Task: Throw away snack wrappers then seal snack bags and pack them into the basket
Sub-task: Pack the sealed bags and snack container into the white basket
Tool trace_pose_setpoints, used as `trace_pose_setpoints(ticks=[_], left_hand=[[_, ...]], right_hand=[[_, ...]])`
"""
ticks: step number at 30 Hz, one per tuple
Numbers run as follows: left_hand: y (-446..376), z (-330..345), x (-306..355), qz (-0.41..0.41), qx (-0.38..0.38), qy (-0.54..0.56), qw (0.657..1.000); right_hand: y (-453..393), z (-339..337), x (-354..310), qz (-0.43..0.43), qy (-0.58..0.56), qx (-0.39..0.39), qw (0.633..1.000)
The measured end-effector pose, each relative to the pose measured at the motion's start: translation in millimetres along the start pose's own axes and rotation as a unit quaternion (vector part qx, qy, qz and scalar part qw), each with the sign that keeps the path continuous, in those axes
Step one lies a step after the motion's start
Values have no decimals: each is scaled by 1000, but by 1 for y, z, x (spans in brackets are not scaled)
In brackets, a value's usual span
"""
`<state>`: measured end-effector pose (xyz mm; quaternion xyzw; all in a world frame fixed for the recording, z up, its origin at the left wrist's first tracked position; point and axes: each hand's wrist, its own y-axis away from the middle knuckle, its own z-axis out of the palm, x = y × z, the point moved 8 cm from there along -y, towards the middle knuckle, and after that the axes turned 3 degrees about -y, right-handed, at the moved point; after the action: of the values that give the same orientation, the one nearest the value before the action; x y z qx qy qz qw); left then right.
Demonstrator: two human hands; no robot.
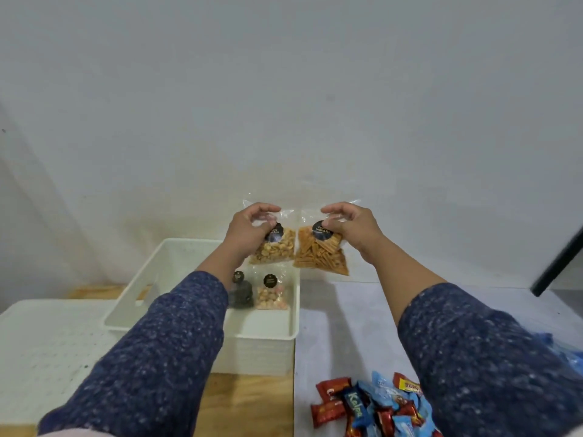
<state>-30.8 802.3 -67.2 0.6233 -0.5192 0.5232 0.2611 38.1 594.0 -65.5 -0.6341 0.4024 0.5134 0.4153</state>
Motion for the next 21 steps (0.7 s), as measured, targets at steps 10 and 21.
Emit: trace_pose_setpoints(ticks=[10,21], left_hand=[[24,-79,-69,-75,47,-17,996],[-7,-72,-216,-173,-66,-15,983]], right_hand=[[-15,105,31,24,8,-80,996],[-32,164,161,154,37,-26,987]])
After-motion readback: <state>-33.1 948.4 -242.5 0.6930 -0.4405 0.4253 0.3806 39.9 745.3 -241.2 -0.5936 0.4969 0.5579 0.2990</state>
